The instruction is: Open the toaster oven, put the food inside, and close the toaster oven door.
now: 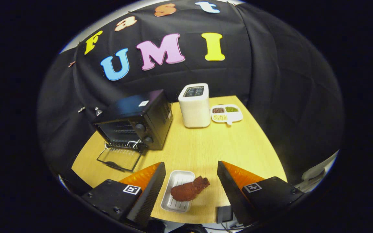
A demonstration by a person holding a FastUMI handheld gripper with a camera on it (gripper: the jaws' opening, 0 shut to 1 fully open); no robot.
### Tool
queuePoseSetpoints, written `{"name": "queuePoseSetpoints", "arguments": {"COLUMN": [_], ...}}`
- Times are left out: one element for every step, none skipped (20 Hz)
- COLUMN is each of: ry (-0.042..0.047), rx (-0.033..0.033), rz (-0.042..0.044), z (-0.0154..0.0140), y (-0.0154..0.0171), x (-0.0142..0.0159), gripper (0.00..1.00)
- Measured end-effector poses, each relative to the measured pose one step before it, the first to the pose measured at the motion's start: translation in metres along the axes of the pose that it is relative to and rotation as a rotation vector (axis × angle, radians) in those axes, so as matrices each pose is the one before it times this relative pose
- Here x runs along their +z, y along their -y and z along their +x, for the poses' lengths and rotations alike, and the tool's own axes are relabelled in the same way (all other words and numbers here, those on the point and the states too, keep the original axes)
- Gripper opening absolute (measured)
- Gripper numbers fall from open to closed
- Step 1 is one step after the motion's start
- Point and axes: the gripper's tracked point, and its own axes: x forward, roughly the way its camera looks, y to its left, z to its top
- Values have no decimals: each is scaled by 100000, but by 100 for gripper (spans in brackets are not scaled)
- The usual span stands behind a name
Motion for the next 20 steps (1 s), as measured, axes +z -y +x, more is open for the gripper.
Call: {"name": "queuePoseSetpoints", "arguments": {"ry": [-4071, -4327, -3092, -2087, -1743, -2364, -2979, -2285, -1616, -2362, -962, 263, 181, -152, -625, -686, -1100, -526, -355, 362], "rx": [1593, 448, 13, 394, 804, 1156, 645, 383, 557, 342, 1415, 1572, 1157, 474, 143, 610, 302, 1372, 1051, -79], "rz": [2152, 2230, 1824, 2450, 2599, 2410, 2120, 1956, 1887, 1841, 1403, 931, 250, -44, 474, 1155, 1414, 794, 52, -732], "z": [759, 777, 268, 832, 578, 275, 492, 601, 409, 259, 101, 156, 148, -6, 134, 121, 126, 36, 83, -52], "y": [208, 498, 701, 404, 22, 97, 178, 128, 104, -21, -112, -215, -157, 51, 85, -63, -18, -218, -219, 109], "x": [-1269, -1001, -892, -451, -426, -559, -546, -652, -210, -680, -212, 231, 51, -146, -144, -132, -213, -93, -60, 65], "gripper": [99, 99, 99, 99, 99, 99, 99, 98, 96, 96, 91, 87, 83, 79, 75, 72, 63, 59, 58, 58]}}
